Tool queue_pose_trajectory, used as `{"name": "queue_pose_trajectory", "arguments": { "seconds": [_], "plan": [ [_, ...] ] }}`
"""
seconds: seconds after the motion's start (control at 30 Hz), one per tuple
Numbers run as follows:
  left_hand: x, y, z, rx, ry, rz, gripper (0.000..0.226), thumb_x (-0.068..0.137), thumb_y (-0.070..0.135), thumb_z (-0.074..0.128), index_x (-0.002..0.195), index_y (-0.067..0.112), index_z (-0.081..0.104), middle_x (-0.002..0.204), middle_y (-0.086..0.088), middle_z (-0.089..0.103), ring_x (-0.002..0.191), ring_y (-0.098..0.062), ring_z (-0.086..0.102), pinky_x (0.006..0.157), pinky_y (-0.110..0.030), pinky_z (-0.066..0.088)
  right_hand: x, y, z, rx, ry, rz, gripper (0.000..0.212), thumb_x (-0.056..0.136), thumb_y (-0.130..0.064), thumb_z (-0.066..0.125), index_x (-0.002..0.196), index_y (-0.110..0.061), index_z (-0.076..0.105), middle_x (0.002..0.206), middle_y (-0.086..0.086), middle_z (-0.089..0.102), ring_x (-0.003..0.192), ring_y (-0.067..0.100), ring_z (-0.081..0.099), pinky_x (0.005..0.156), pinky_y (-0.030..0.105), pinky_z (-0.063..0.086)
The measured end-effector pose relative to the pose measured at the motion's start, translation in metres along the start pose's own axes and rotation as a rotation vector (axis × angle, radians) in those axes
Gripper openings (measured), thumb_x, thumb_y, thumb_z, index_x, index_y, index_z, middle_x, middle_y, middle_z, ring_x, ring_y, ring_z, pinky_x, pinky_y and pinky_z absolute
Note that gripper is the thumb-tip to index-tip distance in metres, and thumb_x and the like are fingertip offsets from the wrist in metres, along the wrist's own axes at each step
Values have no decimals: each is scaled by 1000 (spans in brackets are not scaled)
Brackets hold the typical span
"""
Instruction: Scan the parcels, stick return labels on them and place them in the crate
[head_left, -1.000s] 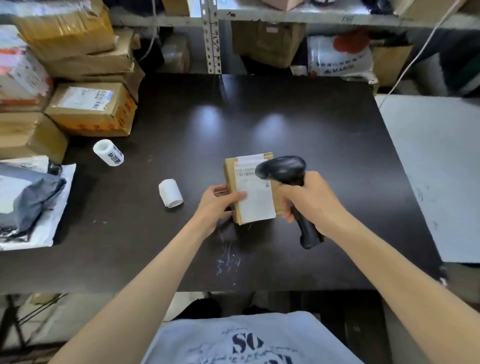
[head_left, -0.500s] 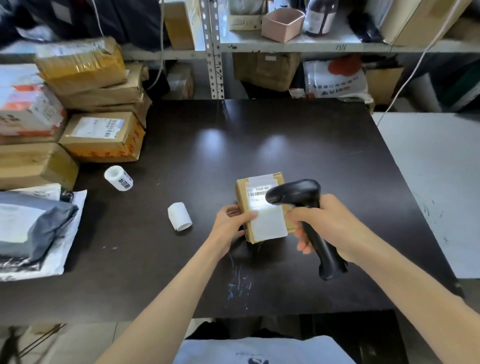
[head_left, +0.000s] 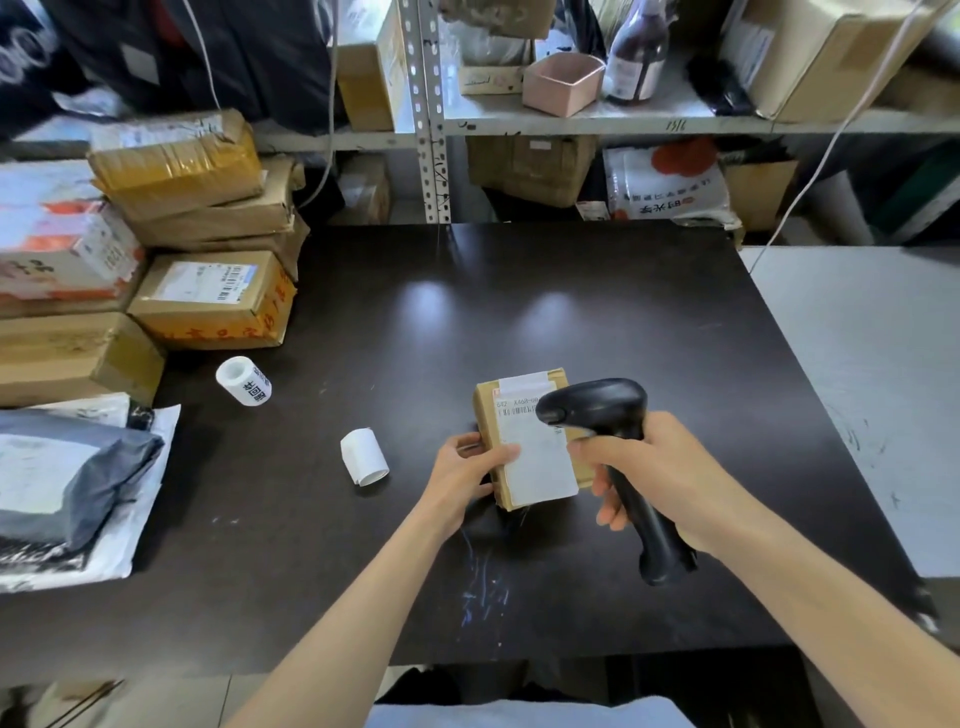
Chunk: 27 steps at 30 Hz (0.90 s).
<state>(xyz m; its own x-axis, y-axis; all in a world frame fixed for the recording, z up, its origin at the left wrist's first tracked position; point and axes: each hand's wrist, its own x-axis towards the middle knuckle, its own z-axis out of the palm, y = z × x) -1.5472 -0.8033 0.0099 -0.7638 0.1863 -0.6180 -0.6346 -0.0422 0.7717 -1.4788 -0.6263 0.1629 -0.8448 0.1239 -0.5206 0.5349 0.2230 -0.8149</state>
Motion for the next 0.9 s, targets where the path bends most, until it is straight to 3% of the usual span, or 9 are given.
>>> {"name": "queue_pose_trajectory", "arguments": {
  "seconds": [0.17, 0.37, 0.47, 0.57, 0.63, 0.7, 0.8, 0.9],
  "plan": [
    [1, 0, -2, 6, 9, -5, 65, 78, 22, 80, 131, 11, 44, 127, -8, 61, 113, -23, 62, 94, -45, 54, -1, -5, -1, -1, 1, 13, 21, 86, -19, 69, 80, 0, 63, 61, 14, 64, 47, 30, 63, 45, 29, 50],
    [-1, 9, -7, 133, 12, -41, 57, 85, 31, 73, 132, 12, 46, 126, -5, 61, 110, -20, 63, 91, -39, 55, 11, 1, 5, 46, 13, 27, 14, 85, -15, 70, 94, -6, 66, 68, 11, 67, 43, 19, 57, 44, 24, 47],
    [-3, 20, -14, 344, 39, -19, 57, 91, 40, 64, 137, 11, 48, 125, -2, 62, 107, -18, 63, 87, -34, 57, 29, 10, 7, 111, 44, 100, 17, 83, -8, 66, 97, 2, 62, 72, 14, 60, 50, 20, 56, 50, 28, 50],
    [-1, 34, -25, 693, 198, 167, 55, 91, 41, 64, 135, 12, 52, 133, -3, 59, 115, -19, 59, 86, -24, 45, 51, 20, 6, 187, 80, 151, 19, 85, -4, 61, 103, -1, 57, 80, 13, 58, 64, 23, 61, 60, 32, 54],
    [-1, 45, -36, 805, 311, 317, 49, 89, 38, 66, 130, 13, 57, 130, -3, 59, 113, -18, 57, 86, -22, 39, 69, 30, 6, 42, 150, 92, 20, 87, -8, 63, 105, -4, 55, 85, 10, 59, 76, 26, 62, 63, 32, 50],
    [-2, 56, -54, 1015, 406, 402, 53, 85, 37, 69, 131, 15, 54, 130, -3, 55, 118, -20, 52, 89, -24, 40, 87, 42, 4, -252, 234, 31, 32, 86, -16, 68, 113, -8, 52, 98, 6, 59, 95, 28, 59, 69, 33, 43],
    [-4, 61, -83, 1549, 375, 219, 79, 76, 48, 74, 138, 14, 39, 137, -10, 41, 129, -31, 34, 102, -38, 38, 110, 61, -2, -590, 283, -2, 46, 84, -21, 73, 119, -5, 49, 115, 11, 56, 107, 32, 55, 78, 37, 45],
    [-5, 52, -103, 1634, 301, 61, 79, 76, 44, 76, 137, 10, 37, 137, -12, 39, 128, -33, 34, 101, -40, 40, 124, 74, -6, -869, 303, 32, 46, 84, -27, 74, 115, -4, 49, 119, 15, 52, 114, 35, 48, 83, 41, 44]
  ]
}}
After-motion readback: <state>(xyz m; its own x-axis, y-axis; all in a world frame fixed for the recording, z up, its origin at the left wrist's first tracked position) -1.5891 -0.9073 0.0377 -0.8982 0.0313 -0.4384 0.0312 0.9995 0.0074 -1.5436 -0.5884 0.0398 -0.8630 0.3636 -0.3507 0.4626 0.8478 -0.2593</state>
